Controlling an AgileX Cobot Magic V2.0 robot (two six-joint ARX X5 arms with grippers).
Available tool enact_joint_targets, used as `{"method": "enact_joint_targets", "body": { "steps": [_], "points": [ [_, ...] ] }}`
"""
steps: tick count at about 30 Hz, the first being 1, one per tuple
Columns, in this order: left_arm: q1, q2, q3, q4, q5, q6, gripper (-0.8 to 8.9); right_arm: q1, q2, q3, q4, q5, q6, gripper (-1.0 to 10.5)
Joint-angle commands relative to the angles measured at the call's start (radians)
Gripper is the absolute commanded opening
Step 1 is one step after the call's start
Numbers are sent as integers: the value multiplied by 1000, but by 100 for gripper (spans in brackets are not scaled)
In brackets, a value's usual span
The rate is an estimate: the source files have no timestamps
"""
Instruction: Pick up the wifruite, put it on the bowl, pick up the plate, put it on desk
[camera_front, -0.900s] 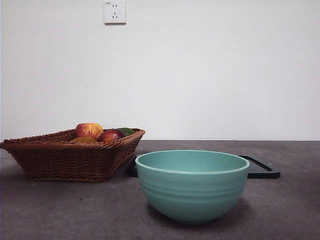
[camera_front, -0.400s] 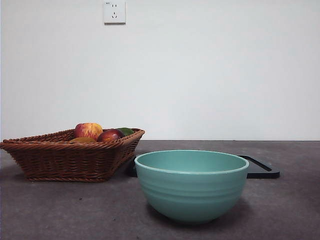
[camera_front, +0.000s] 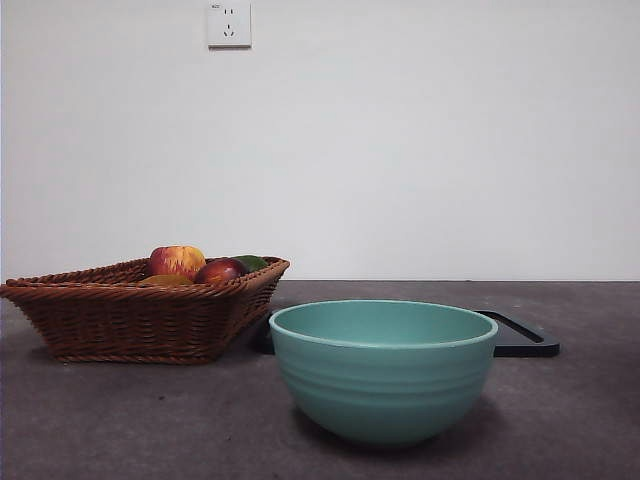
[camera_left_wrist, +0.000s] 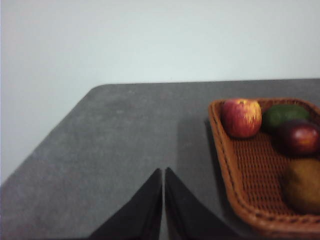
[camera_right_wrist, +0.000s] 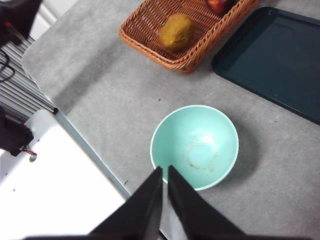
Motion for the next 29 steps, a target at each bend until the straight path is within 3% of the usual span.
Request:
{"method": "enact_joint_targets", "body": {
  "steps": [1, 29],
  "points": [
    [3, -38, -33, 14, -6, 9, 7, 9, 7, 18, 10, -2, -1, 8],
    [1, -42, -153, 15, -5, 4, 7, 9, 7, 18, 11, -2, -1, 8]
  ]
}}
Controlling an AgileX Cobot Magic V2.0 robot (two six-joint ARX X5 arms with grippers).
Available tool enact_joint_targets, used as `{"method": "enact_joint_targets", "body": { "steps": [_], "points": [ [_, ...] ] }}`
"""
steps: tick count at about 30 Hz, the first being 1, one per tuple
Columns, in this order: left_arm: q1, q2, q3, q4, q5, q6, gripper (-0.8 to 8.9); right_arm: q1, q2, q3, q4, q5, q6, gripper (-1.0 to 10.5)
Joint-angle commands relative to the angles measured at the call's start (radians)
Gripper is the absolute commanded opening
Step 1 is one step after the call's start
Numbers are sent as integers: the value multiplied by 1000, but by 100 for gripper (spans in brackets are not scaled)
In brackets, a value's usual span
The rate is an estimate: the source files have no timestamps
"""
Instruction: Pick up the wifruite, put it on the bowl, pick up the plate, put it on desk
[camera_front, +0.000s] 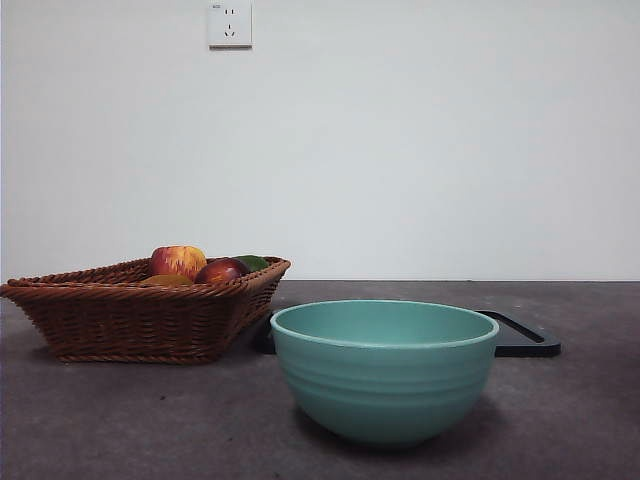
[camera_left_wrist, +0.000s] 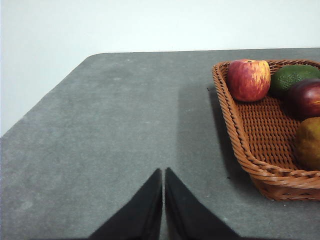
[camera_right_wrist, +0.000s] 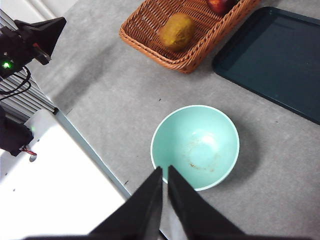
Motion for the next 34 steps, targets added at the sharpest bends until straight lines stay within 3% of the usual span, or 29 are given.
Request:
{"method": "enact_joint_targets", "body": {
  "steps": [1, 27, 34],
  "points": [
    [0, -2, -20, -6, -4, 5, 7, 9, 6, 18, 11, -2, -1, 8],
    [0, -2, -20, -6, -4, 4, 7, 10, -3, 18, 10, -2, -21, 8],
    [0, -2, -20, -6, -4, 5, 7, -114, -67, 18, 50, 5, -81, 8]
  ]
}}
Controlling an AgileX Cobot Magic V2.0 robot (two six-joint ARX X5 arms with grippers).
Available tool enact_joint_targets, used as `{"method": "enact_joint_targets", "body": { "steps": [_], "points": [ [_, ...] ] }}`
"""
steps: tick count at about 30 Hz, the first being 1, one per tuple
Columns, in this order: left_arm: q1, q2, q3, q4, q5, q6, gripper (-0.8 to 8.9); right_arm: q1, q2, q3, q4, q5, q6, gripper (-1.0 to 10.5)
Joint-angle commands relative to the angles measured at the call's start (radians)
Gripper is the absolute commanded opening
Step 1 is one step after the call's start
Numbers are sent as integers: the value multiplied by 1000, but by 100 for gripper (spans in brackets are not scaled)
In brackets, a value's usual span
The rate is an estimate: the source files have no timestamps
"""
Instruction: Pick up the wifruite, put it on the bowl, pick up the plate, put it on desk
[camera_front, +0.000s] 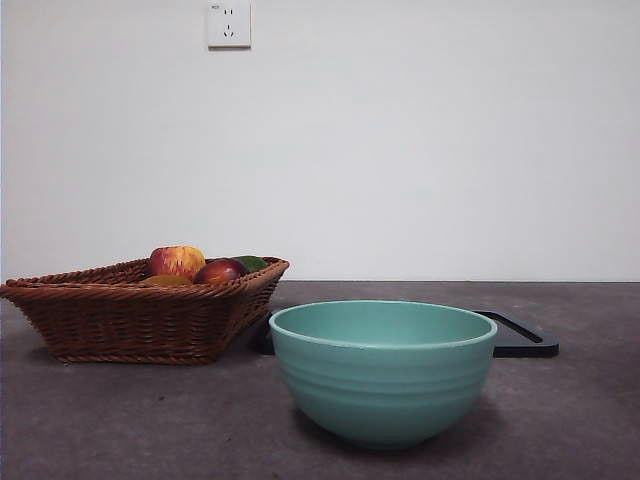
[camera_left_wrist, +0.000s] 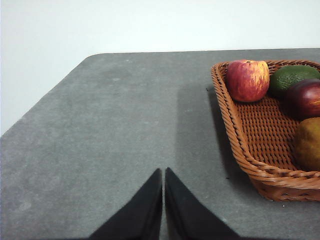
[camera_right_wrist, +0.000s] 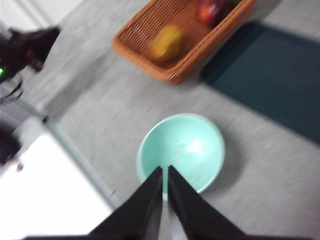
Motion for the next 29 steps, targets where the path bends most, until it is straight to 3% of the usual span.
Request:
{"method": "enact_joint_targets", "body": {
  "steps": [1, 15, 23, 29],
  "points": [
    [0, -2, -20, -6, -4, 4, 7, -64, -42, 18, 62, 4, -31, 8],
    [0, -2, -20, -6, -4, 5, 7, -436, -280, -47, 340, 149, -180, 8],
    [0, -2, -20, -6, -4, 5, 7, -494, -429, -314, 649, 154, -179, 8],
    [0, -2, -20, -6, -4, 5, 7, -495, -524, -519, 779, 167, -179, 8]
  ]
}}
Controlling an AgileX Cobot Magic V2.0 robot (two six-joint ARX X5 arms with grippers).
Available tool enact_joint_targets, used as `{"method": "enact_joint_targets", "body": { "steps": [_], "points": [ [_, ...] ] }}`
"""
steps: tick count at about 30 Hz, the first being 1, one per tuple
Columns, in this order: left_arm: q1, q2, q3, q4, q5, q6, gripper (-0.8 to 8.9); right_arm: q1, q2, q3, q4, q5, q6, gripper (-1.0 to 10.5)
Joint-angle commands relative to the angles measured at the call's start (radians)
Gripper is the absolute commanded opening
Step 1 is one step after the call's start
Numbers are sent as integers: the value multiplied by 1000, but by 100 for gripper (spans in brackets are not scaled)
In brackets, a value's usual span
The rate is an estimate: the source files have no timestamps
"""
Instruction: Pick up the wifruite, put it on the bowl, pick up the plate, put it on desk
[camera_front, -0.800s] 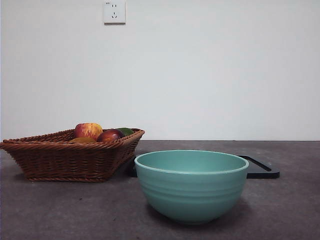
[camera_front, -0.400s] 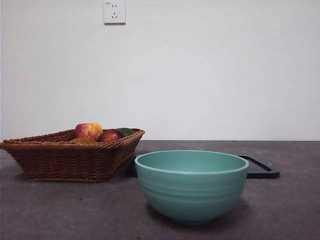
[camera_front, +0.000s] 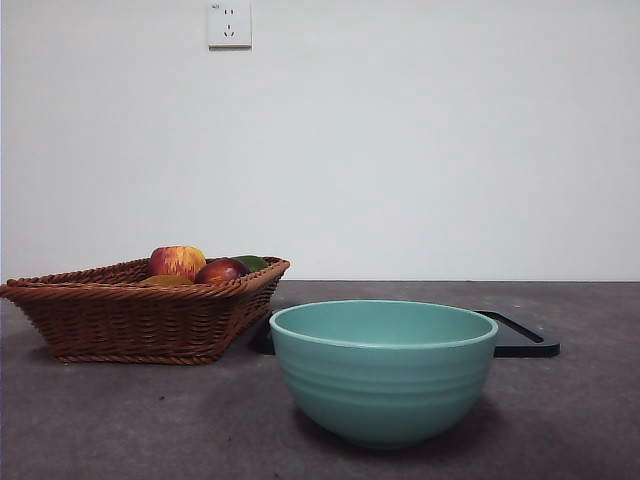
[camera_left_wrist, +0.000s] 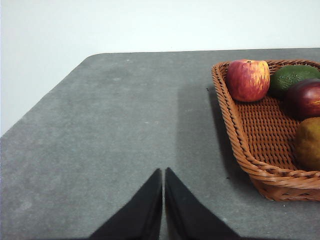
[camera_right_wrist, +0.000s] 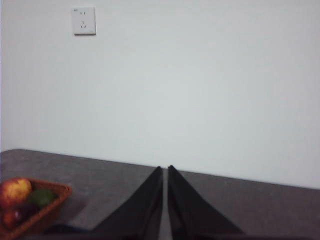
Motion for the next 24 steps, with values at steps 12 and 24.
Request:
{"method": "enact_joint_targets", "body": {
  "steps": [12, 24],
  "points": [
    [0, -2, -20, -6, -4, 5, 7, 3, -168, -317, 80, 133, 61, 8],
    [0, -2, -20, -6, -4, 4, 7, 3, -168, -398, 40, 132, 124, 8]
  ]
}}
